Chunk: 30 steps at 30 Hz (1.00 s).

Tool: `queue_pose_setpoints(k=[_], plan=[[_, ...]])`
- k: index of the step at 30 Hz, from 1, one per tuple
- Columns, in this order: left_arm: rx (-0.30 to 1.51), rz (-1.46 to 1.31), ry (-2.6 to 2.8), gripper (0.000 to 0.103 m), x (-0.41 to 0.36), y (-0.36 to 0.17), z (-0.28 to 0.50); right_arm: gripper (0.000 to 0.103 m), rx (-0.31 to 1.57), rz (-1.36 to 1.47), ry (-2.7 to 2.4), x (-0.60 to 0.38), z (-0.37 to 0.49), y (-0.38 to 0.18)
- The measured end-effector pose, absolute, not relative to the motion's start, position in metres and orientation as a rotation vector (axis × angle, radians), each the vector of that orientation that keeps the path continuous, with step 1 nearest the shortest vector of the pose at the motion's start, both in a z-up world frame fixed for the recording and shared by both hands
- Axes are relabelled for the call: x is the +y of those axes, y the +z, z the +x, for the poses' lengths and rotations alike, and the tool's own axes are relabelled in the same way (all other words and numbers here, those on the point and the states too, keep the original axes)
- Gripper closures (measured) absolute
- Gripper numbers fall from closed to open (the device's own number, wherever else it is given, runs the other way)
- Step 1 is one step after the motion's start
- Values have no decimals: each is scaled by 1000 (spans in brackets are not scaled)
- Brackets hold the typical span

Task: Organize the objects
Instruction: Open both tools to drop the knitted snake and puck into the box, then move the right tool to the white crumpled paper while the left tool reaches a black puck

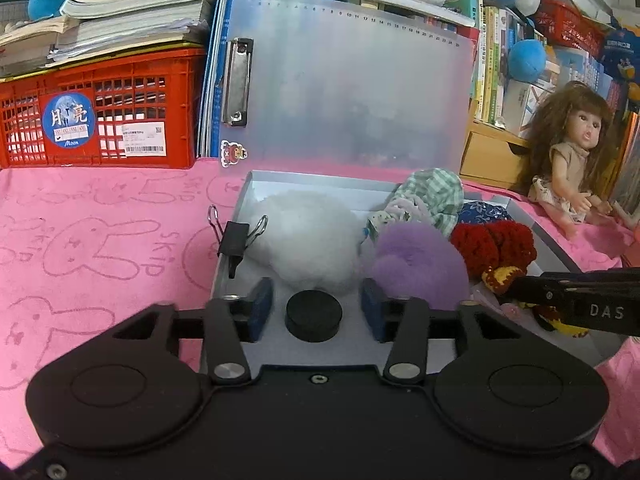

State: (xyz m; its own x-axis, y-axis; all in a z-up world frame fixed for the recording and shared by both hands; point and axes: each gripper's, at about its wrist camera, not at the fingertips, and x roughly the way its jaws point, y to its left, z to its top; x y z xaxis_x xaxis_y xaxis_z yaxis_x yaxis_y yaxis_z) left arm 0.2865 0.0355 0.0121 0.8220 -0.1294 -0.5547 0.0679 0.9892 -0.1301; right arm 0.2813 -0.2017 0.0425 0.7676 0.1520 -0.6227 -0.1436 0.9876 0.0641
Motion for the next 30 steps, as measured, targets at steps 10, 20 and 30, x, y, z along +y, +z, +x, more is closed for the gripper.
queue_pose_setpoints(k=[10, 20, 30], plan=[[521, -59, -168, 17, 34, 35, 245, 31, 595, -8, 195, -212, 243, 58], [499, -68, -259, 17, 29, 45, 186, 16, 515, -55, 271, -215, 194, 69], [502, -55, -333, 16, 16, 36, 122, 12, 482, -107, 368, -218, 136, 63]])
